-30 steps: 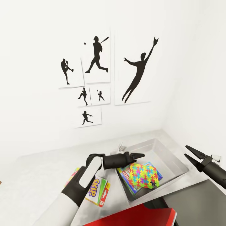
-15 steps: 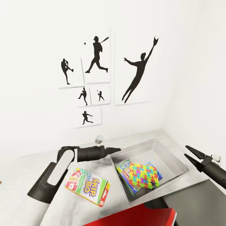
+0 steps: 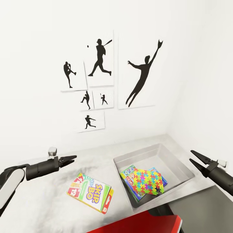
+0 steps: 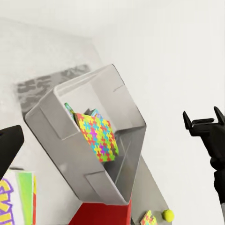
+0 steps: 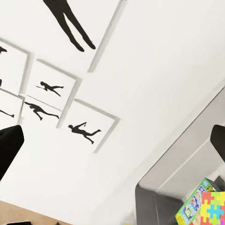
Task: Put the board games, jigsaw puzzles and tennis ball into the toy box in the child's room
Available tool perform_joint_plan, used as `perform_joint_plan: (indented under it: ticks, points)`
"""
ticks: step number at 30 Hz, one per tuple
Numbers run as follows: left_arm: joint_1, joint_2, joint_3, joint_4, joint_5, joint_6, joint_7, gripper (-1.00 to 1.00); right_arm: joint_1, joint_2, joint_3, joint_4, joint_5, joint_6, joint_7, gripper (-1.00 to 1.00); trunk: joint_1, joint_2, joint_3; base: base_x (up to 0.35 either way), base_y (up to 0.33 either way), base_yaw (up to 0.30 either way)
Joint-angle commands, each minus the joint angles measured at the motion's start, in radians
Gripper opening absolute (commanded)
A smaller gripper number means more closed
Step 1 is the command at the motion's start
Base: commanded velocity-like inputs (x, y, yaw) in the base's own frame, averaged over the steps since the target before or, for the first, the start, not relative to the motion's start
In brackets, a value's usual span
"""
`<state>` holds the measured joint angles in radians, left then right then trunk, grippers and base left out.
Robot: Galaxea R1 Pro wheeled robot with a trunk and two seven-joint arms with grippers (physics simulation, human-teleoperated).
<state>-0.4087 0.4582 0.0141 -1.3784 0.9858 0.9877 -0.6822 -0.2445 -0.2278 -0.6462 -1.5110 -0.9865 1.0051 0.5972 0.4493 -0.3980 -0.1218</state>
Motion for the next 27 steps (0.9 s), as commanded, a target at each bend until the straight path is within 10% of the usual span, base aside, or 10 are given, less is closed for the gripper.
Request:
perform_joint_plan:
  ticks: [1,27]
  points:
    - [0.001,0.001,0.011,0.001,-0.003,0.004,-0.005,1.00,-0.001,0.000,-0.002,0.000,0.005,0.005,0.006,1.00,0.001,-0.002,-0.001,0.000,0.000,0.000]
    - [0.010,0.028,0.055,0.010,-0.001,0.005,-0.013,1.00,0.061,0.064,0.000,-0.008,0.035,-0.102,0.108,1.00,0.001,-0.002,0.042,-0.092,0.000,0.000]
